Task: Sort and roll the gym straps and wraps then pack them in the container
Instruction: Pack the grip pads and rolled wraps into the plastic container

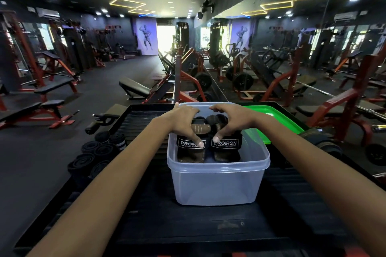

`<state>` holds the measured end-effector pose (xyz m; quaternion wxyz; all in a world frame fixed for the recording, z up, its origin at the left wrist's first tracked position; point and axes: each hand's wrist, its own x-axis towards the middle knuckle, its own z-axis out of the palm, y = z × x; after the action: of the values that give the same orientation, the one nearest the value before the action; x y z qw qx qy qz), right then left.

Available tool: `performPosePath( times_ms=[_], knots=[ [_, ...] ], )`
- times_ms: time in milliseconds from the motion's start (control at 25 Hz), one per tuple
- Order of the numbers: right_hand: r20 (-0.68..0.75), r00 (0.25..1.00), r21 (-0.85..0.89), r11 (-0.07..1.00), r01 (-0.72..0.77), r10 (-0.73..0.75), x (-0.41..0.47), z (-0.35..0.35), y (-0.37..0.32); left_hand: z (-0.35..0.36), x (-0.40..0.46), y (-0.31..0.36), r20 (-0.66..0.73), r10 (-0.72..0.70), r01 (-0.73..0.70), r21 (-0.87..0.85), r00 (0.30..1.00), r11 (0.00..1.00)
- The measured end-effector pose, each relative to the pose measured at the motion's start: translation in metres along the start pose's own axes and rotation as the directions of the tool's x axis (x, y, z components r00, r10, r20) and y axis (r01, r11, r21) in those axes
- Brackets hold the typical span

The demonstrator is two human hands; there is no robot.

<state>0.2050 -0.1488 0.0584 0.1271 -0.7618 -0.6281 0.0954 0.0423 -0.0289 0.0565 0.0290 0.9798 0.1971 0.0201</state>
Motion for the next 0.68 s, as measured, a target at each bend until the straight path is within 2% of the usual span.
performPosePath(
  times_ms=[160,280,440,560,680],
  knots=[
    [0.025,1.0,-0.065,0.998,0.014,-0.012,-0.005,0.001,0.001,-0.002,-0.007,0.0,0.005,-0.014,0.014,0.003,1.0,1.0],
    [-0.069,0.997,0.103,0.994,0.036,-0.029,-0.014,-0.002,0.003,-0.004,-0.008,0.008,-0.024,0.02,-0.024,-0.158,1.0,0.987],
    [-0.249,0.969,0.426,0.898,0.108,0.002,-0.03,-0.012,0.016,-0.011,-0.003,0.031,-0.19,0.05,-0.125,-0.408,0.981,0.904],
    [-0.367,0.93,0.456,0.877,0.149,0.033,-0.047,-0.017,0.03,-0.012,0.01,0.057,-0.255,0.072,-0.202,-0.534,0.964,0.821],
    [-0.389,0.918,0.478,0.869,0.128,0.079,-0.069,-0.021,0.046,-0.008,0.023,0.083,-0.266,0.088,-0.239,-0.617,0.96,0.75]
  ],
)
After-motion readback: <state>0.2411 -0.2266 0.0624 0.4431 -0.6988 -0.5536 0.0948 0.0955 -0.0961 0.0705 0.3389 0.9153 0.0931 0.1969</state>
